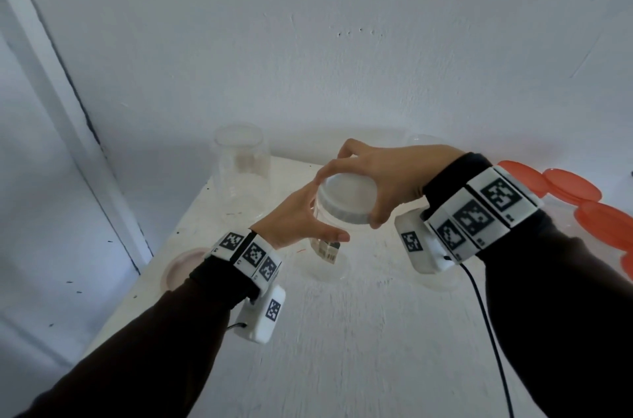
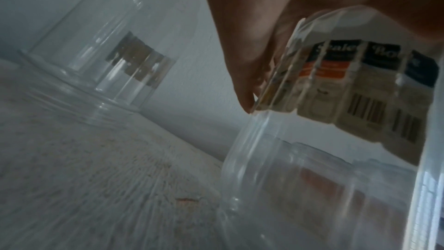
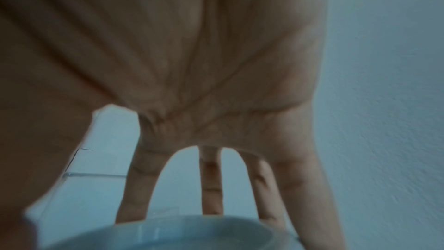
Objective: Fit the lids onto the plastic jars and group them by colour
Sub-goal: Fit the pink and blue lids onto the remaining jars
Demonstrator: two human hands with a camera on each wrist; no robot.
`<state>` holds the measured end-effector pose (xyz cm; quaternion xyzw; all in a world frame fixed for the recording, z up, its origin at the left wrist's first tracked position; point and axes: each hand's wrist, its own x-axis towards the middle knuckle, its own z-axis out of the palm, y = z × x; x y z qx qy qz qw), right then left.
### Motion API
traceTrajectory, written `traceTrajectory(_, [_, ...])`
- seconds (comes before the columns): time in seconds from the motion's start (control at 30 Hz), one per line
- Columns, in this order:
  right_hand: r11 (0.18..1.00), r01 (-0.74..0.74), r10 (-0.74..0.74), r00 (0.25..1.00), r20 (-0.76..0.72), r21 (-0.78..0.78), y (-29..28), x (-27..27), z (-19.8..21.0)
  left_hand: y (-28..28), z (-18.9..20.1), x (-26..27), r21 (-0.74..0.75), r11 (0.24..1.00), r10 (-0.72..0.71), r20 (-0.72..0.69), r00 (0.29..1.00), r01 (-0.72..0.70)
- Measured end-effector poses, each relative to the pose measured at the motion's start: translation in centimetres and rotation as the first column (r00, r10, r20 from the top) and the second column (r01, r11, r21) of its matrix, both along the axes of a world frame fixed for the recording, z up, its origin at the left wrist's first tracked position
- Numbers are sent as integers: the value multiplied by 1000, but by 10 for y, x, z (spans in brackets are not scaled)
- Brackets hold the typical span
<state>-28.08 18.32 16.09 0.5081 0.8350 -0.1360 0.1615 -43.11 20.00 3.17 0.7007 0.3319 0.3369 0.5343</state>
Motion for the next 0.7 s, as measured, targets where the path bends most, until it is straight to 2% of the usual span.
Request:
traceTrajectory(0.4, [996,-62,58,996,-63,-68,-4,2,-1,0,8,-3,-27,995,-97,-15,995,96])
traceTrajectory(0.47, [999,-33,31,998,-54,-39,-4,2,-2,0,7,-2,-36,995,-90,-10,996,90])
traceTrajectory(0.6, [990,73,-73,997,-1,122,-9,0,-6,-3,5,0,-36,997,-62,2,998,62])
traceTrajectory(0.7, [980,67,-78,996,53,187,-11,2,-7,-5,4,-1,-37,998,-57,21,998,58])
